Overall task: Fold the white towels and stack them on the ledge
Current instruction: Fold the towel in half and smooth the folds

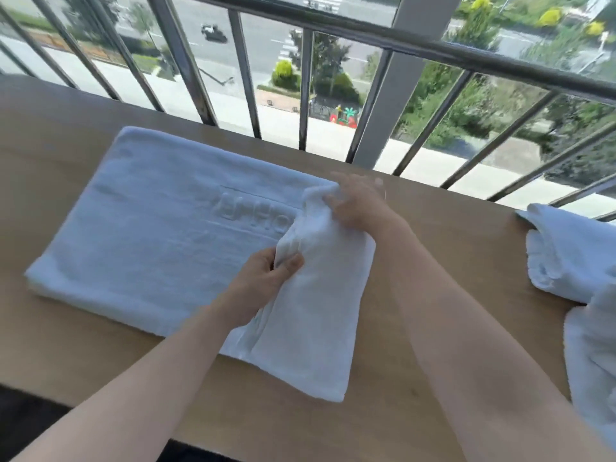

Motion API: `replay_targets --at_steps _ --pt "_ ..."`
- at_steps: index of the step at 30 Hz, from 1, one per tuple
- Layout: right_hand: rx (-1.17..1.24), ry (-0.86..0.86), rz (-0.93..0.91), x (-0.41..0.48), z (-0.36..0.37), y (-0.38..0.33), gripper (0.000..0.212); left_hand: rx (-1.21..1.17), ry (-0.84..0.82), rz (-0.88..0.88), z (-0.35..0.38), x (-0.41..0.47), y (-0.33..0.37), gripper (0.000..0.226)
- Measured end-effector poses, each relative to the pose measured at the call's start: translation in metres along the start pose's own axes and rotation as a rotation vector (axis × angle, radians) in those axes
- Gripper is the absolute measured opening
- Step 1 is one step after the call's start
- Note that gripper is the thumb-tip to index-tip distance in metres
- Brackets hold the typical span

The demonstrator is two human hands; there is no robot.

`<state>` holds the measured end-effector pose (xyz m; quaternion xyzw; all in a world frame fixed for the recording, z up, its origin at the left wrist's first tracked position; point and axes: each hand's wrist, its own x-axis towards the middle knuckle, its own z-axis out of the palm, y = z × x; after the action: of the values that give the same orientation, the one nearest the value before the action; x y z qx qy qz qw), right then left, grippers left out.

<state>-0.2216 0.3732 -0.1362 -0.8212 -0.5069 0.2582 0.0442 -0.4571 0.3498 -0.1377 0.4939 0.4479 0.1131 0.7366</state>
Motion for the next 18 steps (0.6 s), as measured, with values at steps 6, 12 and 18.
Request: replay_targets --at_steps 6,12,18 --pt "0.083 0.235 -0.069 0.014 0.001 -0.073 0.023 -0.087 0.017 -0.006 -0.072 -0.013 0.014 0.022" --pt "0.174 0.362 -0.130 0.043 0.000 -0.174 0.023 -0.208 0.030 -0.059 -0.173 -0.027 0.046 0.036" --pt "0.124 0.409 -0.116 0.087 0.022 -0.284 0.023 -0.362 0.037 -0.095 -0.275 -0.031 0.078 0.036"
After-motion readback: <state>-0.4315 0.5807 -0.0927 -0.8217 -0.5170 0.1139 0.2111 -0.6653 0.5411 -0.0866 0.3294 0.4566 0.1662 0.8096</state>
